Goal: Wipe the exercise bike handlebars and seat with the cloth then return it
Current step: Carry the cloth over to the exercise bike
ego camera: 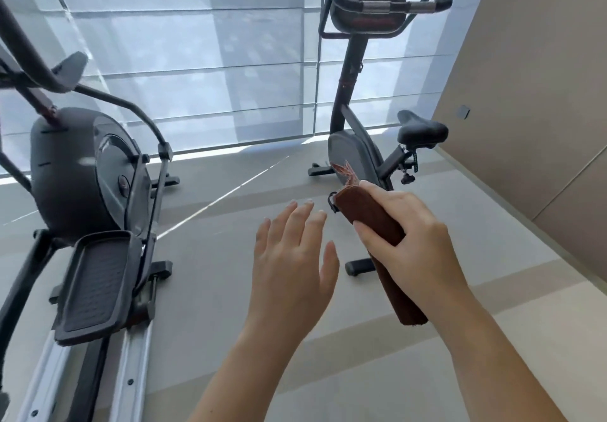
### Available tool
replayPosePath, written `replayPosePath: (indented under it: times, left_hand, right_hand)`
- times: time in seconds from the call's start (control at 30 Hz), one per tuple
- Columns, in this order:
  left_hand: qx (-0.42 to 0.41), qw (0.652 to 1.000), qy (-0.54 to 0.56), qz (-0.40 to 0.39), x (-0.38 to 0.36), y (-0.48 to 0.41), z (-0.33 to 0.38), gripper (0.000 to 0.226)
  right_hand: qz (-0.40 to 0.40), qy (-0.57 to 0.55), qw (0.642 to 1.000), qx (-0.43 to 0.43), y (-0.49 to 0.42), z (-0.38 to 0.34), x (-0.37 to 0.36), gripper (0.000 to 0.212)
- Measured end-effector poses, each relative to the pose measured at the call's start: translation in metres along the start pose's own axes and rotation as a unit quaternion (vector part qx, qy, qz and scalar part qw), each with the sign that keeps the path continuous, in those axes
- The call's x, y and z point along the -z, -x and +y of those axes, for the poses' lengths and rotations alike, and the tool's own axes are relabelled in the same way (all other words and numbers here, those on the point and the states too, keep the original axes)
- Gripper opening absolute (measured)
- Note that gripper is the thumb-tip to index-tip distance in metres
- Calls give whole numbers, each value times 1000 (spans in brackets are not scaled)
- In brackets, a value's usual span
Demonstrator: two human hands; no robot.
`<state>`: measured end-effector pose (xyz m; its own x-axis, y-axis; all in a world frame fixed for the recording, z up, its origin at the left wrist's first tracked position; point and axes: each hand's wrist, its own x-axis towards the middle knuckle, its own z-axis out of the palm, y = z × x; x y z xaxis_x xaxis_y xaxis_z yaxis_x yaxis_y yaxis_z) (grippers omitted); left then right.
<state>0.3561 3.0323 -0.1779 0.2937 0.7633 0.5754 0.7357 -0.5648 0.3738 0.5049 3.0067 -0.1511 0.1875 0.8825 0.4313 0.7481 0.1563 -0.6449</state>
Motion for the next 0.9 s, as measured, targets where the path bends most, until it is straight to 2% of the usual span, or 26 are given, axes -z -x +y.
replayPosePath:
  times: [0.2,0.5,0.7,0.9]
  left_hand:
    - [2,1000,-8,3,-26,-80,-72,33]
    - [-14,1000,-15,-3,-101,-189,-131,33]
    - [-30,999,-12,-7,-174,-306,-152,32]
    - [-48,999,2,4,-232,-427,-156,34]
  right_hand:
    - [5,-1,1000,-11,-92,12,-55,48]
    - [17,-17,999,-27,-218,73,-109,46]
    - [78,-5,997,-28,-337,142,-112,45]
    - [97,-5,995,-8,-457,188,-107,44]
